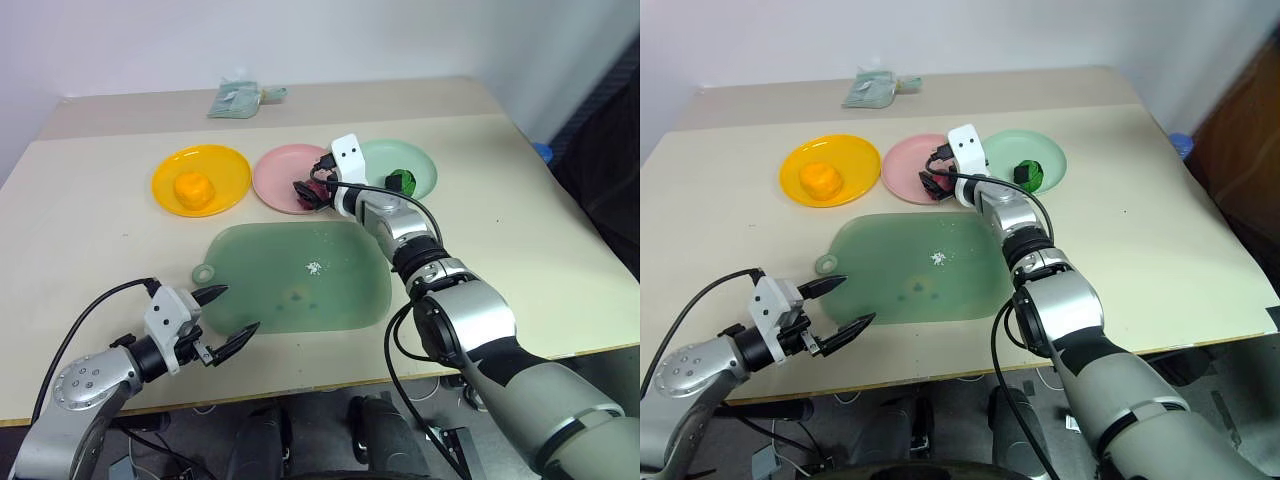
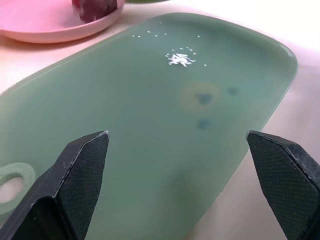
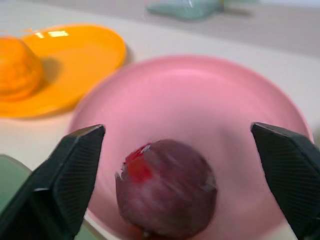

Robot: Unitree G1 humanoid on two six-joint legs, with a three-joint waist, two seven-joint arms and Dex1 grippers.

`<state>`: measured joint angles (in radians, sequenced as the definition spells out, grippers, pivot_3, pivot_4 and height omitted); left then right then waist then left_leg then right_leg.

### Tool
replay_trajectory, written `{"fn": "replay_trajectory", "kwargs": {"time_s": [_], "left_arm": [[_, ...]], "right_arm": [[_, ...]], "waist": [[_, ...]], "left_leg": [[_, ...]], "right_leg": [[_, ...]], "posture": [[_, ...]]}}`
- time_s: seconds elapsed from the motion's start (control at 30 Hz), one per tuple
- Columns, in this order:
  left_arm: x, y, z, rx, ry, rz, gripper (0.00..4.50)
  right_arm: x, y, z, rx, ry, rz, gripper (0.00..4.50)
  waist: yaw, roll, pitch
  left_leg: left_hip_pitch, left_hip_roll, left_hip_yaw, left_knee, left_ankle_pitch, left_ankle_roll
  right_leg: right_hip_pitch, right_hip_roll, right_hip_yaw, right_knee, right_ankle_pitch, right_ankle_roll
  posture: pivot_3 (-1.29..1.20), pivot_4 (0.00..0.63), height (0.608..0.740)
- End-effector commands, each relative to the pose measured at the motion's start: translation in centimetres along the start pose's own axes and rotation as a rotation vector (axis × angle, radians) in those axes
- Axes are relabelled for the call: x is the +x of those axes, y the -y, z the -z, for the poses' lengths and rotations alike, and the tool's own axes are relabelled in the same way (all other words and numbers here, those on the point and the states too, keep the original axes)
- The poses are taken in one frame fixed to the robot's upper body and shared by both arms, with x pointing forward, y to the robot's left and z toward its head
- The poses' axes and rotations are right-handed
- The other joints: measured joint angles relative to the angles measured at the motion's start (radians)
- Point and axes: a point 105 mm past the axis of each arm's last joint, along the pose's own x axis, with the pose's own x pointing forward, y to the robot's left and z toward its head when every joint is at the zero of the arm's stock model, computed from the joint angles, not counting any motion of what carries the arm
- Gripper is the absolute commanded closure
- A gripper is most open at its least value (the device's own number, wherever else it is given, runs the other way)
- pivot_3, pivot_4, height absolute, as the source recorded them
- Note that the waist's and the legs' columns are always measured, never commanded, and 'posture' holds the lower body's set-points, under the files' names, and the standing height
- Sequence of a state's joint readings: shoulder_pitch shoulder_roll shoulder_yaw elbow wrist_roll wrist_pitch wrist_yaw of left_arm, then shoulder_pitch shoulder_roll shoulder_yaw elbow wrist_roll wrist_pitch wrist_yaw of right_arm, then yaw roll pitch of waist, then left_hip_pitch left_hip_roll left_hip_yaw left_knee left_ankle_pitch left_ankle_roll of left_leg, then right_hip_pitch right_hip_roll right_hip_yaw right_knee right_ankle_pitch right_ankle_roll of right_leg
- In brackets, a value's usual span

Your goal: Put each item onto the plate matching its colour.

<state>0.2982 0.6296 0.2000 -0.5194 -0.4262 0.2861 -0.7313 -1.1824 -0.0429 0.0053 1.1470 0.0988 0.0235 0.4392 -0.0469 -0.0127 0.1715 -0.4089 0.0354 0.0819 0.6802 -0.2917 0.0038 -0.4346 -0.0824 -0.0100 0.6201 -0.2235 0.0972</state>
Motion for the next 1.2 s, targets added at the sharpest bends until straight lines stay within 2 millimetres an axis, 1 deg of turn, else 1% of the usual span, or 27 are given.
{"fn": "replay_trajectory", "kwargs": {"time_s": [0.03, 0.13, 0.27, 0.33, 0.37, 0.43, 0.47, 0.53, 0.7, 0.8, 1.03, 1.2], "left_arm": [[-0.1, -0.4, -1.8, 0.03, 0.054, -0.023, 0.0], [-0.3, -1.4, -1.9, 0.026, 0.063, -0.063, 0.0], [-1.1, -3.8, -1.6, 0.03, 0.065, -0.178, 0.0], [-1.6, -4.9, -1.6, 0.033, 0.069, -0.229, 0.0], [-2.2, -5.8, -1.5, 0.03, 0.068, -0.265, 0.0], [-3.1, -6.8, -1.3, 0.028, 0.065, -0.31, 0.0], [-3.5, -7.4, -1.0, 0.026, 0.059, -0.332, 0.0], [-4.0, -8.0, -0.7, 0.026, 0.051, -0.361, 0.0], [-4.4, -8.8, -0.1, 0.023, 0.041, -0.405, 0.0], [-4.2, -8.7, -0.3, 0.024, 0.044, -0.413, 0.0], [-3.8, -8.5, -0.9, 0.024, 0.045, -0.421, 0.0], [-3.5, -8.3, -1.4, 0.022, 0.057, -0.426, 0.0]], "right_arm": [[-1.1, 0.5, -2.7, -0.097, 0.137, -0.034, 0.01], [-3.4, 1.4, -2.8, -0.15, 0.204, -0.071, 0.01], [-8.4, 1.9, -2.8, -0.18, 0.258, -0.14, 0.01], [-11.1, 2.1, -2.3, -0.196, 0.246, -0.173, 0.01], [-13.3, 2.6, -1.4, -0.198, 0.207, -0.188, 0.01], [-16.2, 3.3, -0.1, -0.192, 0.137, -0.193, 0.01], [-17.6, 4.0, 0.7, -0.186, 0.097, -0.173, 0.01], [-19.6, 5.0, 1.8, -0.18, 0.043, -0.135, 0.01], [-22.5, 6.1, 3.0, -0.139, -0.014, -0.078, 0.01], [-23.1, 6.5, 3.3, -0.129, -0.032, -0.057, 0.01], [-22.5, 6.4, 3.5, -0.127, -0.036, -0.058, 0.01], [-21.9, 6.3, 3.3, -0.129, -0.03, -0.061, 0.01]], "waist": [[0.003, 0.0, 0.0], [0.008, 0.0, 0.0], [0.007, 0.0, 0.0], [0.004, 0.0, 0.0], [0.005, 0.0, 0.0], [0.008, 0.0, 0.0], [0.009, 0.0, 0.0], [0.011, -0.001, 0.0], [0.006, -0.001, -0.001], [0.01, -0.001, -0.001], [0.016, -0.001, -0.001], [0.03, -0.001, -0.001]], "left_leg": [[0.0, 0.0, 0.0, 0.0, 0.0, 0.0], [0.0, 0.0, -0.001, 0.0, 0.0, 0.0], [0.0, -0.001, -0.001, 0.0, -0.001, 0.001], [0.0, -0.001, -0.001, 0.0, -0.001, 0.001], [0.0, -0.001, -0.001, 0.0, -0.001, 0.001], [0.001, -0.001, -0.001, 0.0, -0.001, 0.001], [0.001, -0.001, -0.001, 0.0, -0.001, 0.001], [0.001, -0.001, -0.001, 0.0, -0.001, 0.001], [0.002, -0.001, 0.0, 0.001, -0.001, 0.001], [0.001, -0.001, 0.0, 0.001, -0.001, 0.001], [0.001, -0.001, 0.0, 0.001, -0.001, 0.001], [0.001, -0.002, 0.0, 0.001, -0.001, 0.001]], "right_leg": [[0.0, 0.0, 0.0, 0.0, 0.0, 0.0], [0.001, -0.001, 0.0, 0.0, 0.0, 0.0], [0.002, -0.003, -0.001, -0.001, 0.001, 0.001], [0.001, -0.003, -0.001, -0.001, 0.001, 0.002], [0.001, -0.003, -0.001, 0.0, 0.001, 0.002], [0.001, -0.002, -0.001, -0.001, 0.001, 0.002], [0.002, -0.003, -0.001, -0.001, 0.0, 0.001], [0.002, -0.003, -0.001, -0.002, 0.0, 0.0], [0.002, -0.001, 0.0, -0.002, -0.001, 0.0], [0.002, -0.001, 0.0, -0.003, 0.0, 0.0], [0.002, -0.001, 0.0, -0.003, 0.0, 0.0], [0.003, -0.001, 0.0, -0.003, 0.0, 0.0]], "posture": [[0.0, 0.15, 0.74], [0.0, 0.15, 0.74], [0.0, 0.15, 0.74], [0.0, 0.15, 0.74], [0.0, 0.15, 0.74], [0.0, 0.15, 0.74], [0.0, 0.15, 0.74], [0.0, 0.15, 0.74], [0.0, 0.15, 0.74], [0.0, 0.15, 0.74], [0.0, 0.15, 0.74], [0.0, 0.15, 0.74]]}}
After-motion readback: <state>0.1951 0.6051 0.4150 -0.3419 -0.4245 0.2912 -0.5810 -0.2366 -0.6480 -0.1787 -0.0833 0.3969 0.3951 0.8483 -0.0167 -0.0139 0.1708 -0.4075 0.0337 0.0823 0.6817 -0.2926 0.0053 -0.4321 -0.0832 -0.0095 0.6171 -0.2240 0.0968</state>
